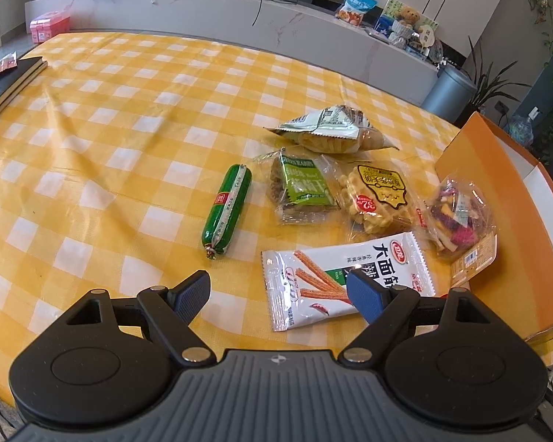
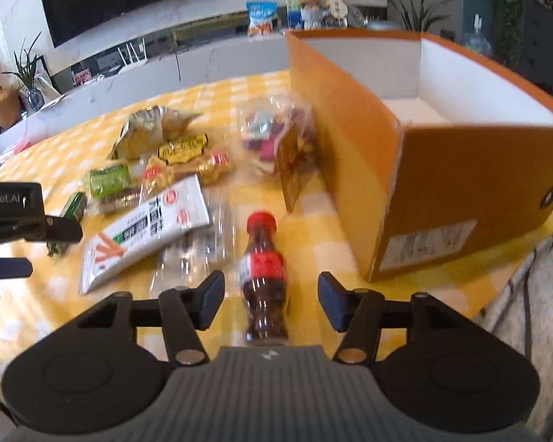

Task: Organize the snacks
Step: 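Grasp the red-capped cola bottle with the right gripper, then grasp the white spicy-strip packet with the left gripper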

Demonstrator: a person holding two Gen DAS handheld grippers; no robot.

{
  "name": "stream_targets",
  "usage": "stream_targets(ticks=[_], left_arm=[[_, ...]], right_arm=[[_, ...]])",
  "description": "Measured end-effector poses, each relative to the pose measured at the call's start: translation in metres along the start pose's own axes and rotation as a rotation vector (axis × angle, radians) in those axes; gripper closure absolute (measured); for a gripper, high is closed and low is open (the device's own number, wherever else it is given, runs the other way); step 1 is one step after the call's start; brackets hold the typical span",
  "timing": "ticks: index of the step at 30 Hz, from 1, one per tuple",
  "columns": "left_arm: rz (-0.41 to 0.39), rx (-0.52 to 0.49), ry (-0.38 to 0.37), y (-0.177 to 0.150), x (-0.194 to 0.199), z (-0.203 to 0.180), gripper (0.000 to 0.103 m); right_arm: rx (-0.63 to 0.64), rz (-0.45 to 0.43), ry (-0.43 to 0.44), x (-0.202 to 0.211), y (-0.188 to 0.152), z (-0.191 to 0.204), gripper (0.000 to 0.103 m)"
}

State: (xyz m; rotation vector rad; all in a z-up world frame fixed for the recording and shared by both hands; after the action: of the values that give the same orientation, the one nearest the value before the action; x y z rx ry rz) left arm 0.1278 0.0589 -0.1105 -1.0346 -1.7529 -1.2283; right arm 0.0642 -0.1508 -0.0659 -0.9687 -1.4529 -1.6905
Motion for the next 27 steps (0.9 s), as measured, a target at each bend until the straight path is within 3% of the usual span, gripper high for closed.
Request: stream_targets(ticks=[4,6,12,15,19,27], left_arm=[[-0.007,0.02,-0.005,0.001,-0.002,0.001,0.005],[-0.008,0.027,-0.013,0.001,-0.002,0.001,0.005],[-0.06,-0.037,0.014,-0.001,0.003,-0.011,0.005],[-0.078,-0.148,0.039,-0.003,0.008,-0.024,0.005],[-0.099,-0.359,0.157,-0.008,0.017,-0.048,0.005],[-0.088,-0.541,0.115,-0.005,0.008,-0.066,0.005]], right_arm=[[-0.027,0.038,-0.018,-0.012,0.005,0.004,0.051],[-0.041,0.043,-0.003,-0.015,0.007,0.003,0.058],[-0.027,0.031,-0.003,-0.015,0.005,0.003,0.071],[-0.048,0.032,0.026,-0.015,0.005,-0.003,0.073],[-0.059,0.032,0.046,-0.015,0.004,-0.006,0.073],[-0.07,0.026,0.082,-0.014,0.003,-0.009,0.073]])
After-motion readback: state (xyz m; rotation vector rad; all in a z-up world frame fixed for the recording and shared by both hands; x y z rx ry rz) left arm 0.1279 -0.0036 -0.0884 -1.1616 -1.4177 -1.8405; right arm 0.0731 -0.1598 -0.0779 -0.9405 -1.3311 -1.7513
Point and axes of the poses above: each gripper's, at about its wrist camera, not at the fingertips, and x roughly against the way its jaws point, z to its left, y to its top, the point moved 2 cm from there along -x, roughly the way its jaws point, and after that the axes turned 14 degrees about z, right-handed, at the moved point
